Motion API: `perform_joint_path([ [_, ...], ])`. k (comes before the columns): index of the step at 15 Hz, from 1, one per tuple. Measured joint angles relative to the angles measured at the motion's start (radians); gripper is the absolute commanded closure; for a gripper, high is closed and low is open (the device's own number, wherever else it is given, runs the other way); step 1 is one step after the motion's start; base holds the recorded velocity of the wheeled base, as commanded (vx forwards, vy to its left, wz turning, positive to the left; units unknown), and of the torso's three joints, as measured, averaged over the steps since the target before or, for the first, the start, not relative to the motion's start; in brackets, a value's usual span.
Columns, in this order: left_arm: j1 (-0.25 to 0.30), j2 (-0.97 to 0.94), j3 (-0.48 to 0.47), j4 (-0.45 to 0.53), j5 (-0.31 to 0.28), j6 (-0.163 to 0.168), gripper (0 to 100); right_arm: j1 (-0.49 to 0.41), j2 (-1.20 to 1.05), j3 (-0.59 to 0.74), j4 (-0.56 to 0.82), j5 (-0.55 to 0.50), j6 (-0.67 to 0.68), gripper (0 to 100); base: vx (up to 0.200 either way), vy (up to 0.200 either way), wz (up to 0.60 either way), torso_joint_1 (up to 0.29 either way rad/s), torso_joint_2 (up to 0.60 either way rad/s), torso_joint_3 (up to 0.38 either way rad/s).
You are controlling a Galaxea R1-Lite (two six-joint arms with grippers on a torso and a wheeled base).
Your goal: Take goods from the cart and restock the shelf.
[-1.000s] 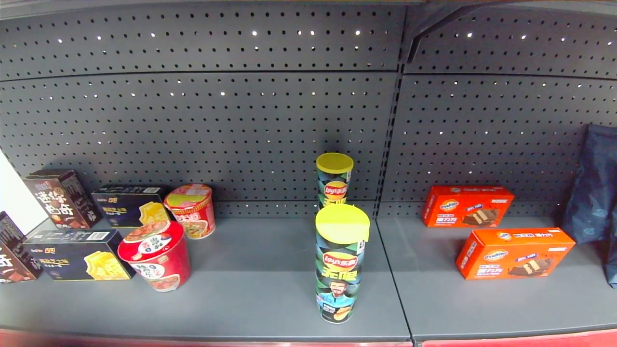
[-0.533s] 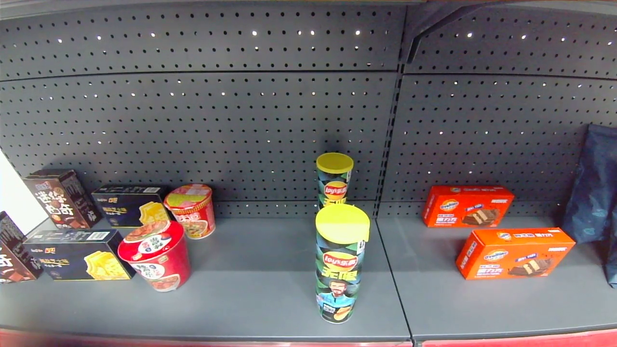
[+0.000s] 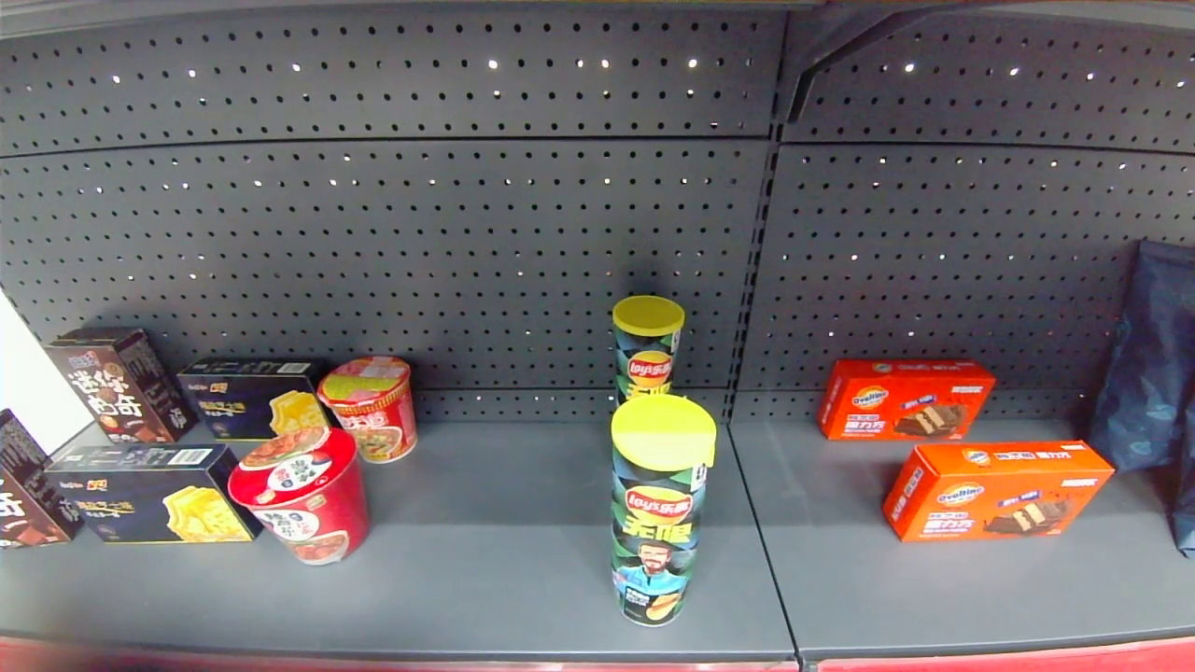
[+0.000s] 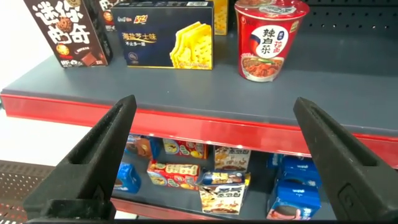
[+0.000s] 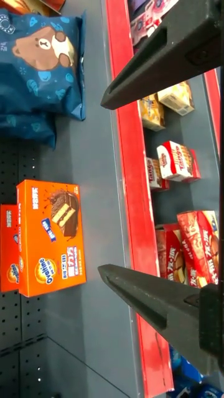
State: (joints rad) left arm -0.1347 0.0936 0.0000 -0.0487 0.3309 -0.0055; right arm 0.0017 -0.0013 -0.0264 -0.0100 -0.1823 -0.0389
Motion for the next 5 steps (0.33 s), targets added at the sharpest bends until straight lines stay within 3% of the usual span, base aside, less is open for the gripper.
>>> perform_joint_path([
  [5,0.000,0.000,0.000,0.000,0.000,-0.011,0,-0.001,0.000,0.000,0.000,0.000,0.001,0,0.000,0.000,0.00,0.000,0.00,0.000],
])
